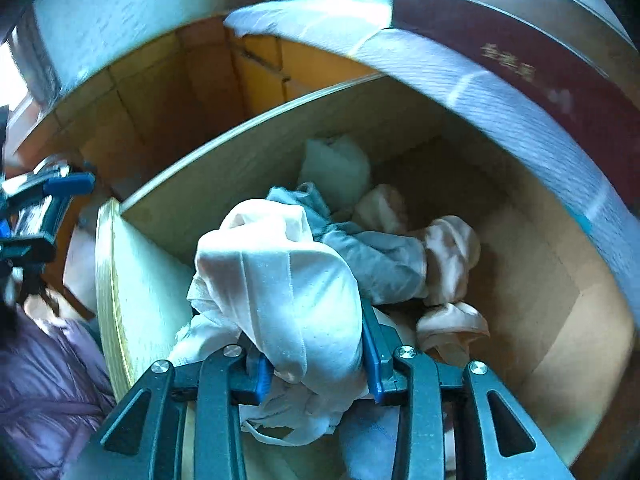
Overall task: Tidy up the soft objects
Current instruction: 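Reach into the drawer and grasp the white cloth with the right gripper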
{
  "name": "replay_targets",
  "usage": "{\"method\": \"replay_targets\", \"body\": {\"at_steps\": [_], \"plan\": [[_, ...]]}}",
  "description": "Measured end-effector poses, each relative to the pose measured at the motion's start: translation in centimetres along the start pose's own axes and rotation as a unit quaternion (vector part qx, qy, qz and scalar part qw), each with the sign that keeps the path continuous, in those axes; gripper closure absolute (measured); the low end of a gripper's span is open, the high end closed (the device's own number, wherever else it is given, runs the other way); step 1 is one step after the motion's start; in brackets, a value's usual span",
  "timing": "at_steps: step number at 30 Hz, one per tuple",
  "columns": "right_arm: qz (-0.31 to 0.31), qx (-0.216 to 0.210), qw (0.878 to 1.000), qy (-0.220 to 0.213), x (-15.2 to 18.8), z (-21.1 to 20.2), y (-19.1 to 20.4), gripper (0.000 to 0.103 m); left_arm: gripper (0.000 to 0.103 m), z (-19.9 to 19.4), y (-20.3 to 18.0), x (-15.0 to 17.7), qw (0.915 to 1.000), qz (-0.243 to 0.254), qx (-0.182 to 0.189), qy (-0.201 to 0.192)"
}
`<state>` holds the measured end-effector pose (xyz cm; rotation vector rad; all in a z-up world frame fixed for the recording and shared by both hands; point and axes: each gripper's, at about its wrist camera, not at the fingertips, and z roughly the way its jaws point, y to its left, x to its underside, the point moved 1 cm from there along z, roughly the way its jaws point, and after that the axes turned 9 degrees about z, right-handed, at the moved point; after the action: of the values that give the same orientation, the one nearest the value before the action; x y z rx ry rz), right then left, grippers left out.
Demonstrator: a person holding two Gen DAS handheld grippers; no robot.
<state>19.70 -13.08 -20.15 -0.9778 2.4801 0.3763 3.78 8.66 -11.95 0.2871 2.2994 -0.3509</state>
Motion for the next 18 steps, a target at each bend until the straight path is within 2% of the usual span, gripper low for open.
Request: {"method": "replay_targets", "body": {"at_steps": [5,6,8,10,12,14,15,18], "plan": [[0.033,0.0,0.999,-0.012,0.6,-1.3,-1.2,0.067,0.029,0.4,-0.9,-1.5,0.9998,0.018,0.008,-0.005],[0.038,0.0,0.999,-0.013,0.6,-1.5,-1.4,0.067,0.034,0.7,-1.3,-1.9,0.9995,0.028,0.016,-0.002],[0.047,-0.002,0.999,-0.013,0.8,-1.6,-1.8,0.067,0.035,1.3,-2.2,-2.8,0.999,0.043,0.005,0.007],[0.053,-0.003,0.998,-0.014,0.8,-1.7,-2.1,0.067,0.037,2.0,-2.9,-3.4,0.9985,0.048,0.019,0.019],[0.063,-0.003,0.998,-0.016,0.5,-2.1,-2.6,0.067,0.042,3.2,-3.9,-4.0,0.997,0.059,0.015,0.047],[0.071,-0.008,0.997,-0.018,0.4,-2.5,-3.0,0.067,0.043,4.0,-4.7,-4.3,0.9953,0.069,0.028,0.062],[0.076,-0.008,0.997,-0.019,0.5,-2.6,-3.3,0.067,0.045,4.9,-5.1,-4.5,0.9938,0.073,0.014,0.083],[0.088,-0.009,0.996,-0.023,0.7,-3.0,-4.2,0.067,0.047,6.5,-5.6,-4.7,0.9917,0.06,-0.002,0.113]]}}
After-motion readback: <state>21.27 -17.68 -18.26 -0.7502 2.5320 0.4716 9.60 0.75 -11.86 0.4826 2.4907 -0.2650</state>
